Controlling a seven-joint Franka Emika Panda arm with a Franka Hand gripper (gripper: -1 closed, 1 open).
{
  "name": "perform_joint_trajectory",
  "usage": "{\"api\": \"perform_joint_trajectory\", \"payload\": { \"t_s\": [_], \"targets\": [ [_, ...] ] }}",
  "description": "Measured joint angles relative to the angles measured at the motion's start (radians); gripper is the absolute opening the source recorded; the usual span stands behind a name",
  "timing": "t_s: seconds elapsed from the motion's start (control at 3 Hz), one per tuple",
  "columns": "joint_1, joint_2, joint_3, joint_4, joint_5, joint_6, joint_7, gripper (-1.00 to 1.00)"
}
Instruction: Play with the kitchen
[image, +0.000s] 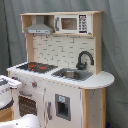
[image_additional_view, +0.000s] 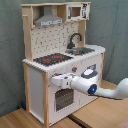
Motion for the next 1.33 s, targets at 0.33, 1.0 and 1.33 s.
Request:
{"api": "perform_joint_trajectory", "payload": {
  "t_s": [0.33,1.0,1.33],
  "targets": [
    [0.000,-0.001,0.000,0.002,0.000,-0.004,-0.118,-1.00],
    [0.000,-0.002,0.000,0.004,-0.001,-0.008,-0.327,-1.00],
    [0.000,-0.004,0.000,0.006,-0.001,-0.011,-0.435,-1.00]
  ]
}}
